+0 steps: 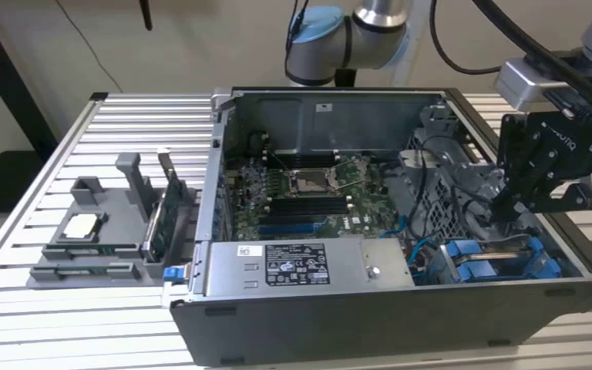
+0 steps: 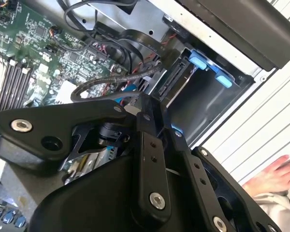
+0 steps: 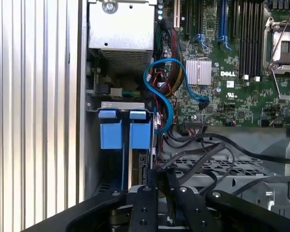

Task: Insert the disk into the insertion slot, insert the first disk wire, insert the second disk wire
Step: 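Insert the first disk wire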

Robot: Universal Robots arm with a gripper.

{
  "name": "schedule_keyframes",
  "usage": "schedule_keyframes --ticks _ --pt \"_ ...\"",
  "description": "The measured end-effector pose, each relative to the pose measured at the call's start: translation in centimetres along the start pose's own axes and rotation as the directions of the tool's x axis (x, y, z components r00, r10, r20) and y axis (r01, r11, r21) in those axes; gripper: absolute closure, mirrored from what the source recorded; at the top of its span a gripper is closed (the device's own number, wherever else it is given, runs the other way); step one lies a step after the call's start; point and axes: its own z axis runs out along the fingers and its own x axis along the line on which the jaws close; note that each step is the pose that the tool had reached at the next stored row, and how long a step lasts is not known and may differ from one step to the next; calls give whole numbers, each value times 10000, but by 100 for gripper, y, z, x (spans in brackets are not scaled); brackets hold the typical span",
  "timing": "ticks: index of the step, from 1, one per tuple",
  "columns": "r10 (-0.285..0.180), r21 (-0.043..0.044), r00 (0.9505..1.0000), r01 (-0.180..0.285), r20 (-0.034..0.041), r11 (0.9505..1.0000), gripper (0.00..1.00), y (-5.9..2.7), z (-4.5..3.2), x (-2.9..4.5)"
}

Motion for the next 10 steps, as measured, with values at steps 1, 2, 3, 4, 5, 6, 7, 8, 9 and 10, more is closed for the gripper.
schedule_keyframes --ticks 1,2,3,4,5,6,7,8,9,10 --pt "-1 -3 10000 1 1 10000 81 -6 3 3" --pt "0 -4 10000 0 2 10000 81 -9 6 5" --pt "1 -4 10000 -1 0 10000 81 -10 7 5" --pt "1 -4 10000 -1 -1 10000 81 -10 7 5" --pt "1 -4 10000 -1 -2 10000 81 -10 7 5" --pt "0 -4 10000 0 -1 10000 81 -11 9 6" --pt "1 -4 10000 -1 -1 10000 81 -11 13 7" --pt "0 -4 10000 0 0 10000 81 -12 14 7" --pt "0 -4 10000 0 0 10000 81 -13 16 7" --pt "0 -4 10000 0 0 10000 81 -14 18 7"
